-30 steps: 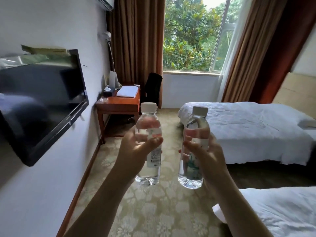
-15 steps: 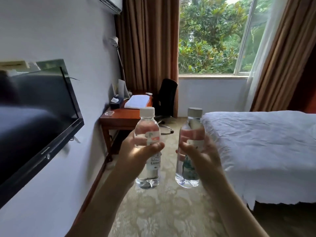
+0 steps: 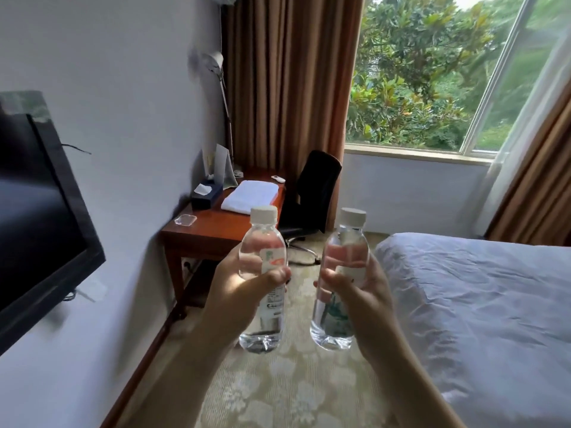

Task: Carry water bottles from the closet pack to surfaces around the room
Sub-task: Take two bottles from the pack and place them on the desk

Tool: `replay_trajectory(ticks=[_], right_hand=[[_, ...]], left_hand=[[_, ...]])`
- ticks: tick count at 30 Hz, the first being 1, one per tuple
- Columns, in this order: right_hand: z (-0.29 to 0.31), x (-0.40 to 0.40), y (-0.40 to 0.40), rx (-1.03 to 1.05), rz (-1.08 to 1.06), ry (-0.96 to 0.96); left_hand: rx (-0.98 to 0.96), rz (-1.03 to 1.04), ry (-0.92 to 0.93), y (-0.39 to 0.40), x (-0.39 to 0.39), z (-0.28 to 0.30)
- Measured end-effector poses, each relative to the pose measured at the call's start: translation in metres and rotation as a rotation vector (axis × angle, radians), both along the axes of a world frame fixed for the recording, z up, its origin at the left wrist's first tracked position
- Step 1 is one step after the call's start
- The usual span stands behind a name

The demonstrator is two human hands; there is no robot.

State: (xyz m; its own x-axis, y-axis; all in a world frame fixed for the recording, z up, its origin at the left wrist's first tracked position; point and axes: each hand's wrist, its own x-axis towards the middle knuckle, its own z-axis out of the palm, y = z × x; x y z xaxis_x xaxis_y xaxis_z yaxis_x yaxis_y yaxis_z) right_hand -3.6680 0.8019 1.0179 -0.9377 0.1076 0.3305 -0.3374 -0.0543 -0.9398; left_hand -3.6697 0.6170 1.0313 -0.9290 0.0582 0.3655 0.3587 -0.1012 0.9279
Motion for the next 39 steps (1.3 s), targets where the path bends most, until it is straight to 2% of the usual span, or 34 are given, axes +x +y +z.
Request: replay_trajectory(ticks=[13,18,22,30,39], right_hand=[[0.002,-0.317,0.066,0.03,-0.014,-0.04],[-0.016,-0.448,0.104,0.012,0.064,-0.021],[-0.018,-0.552,0.117,-0.022,0.194,-0.045],[-0.013,-0.716,0.077,0.059,0.416,-0.117],[-0.03,-0.867,-0.027,0.196,0.59,-0.094]], left_hand=[[0.02,-0.062,-0.066,0.079,-0.336,-0.008],[0.006,0.008,-0.067,0.112,-0.449,-0.027],[0.052,0.162,-0.144,0.127,-0.53,-0.026],[0.097,0.442,-0.198,0.1,-0.646,-0.016],[0.079,0.665,-0.189,0.002,-0.775,-0.046]])
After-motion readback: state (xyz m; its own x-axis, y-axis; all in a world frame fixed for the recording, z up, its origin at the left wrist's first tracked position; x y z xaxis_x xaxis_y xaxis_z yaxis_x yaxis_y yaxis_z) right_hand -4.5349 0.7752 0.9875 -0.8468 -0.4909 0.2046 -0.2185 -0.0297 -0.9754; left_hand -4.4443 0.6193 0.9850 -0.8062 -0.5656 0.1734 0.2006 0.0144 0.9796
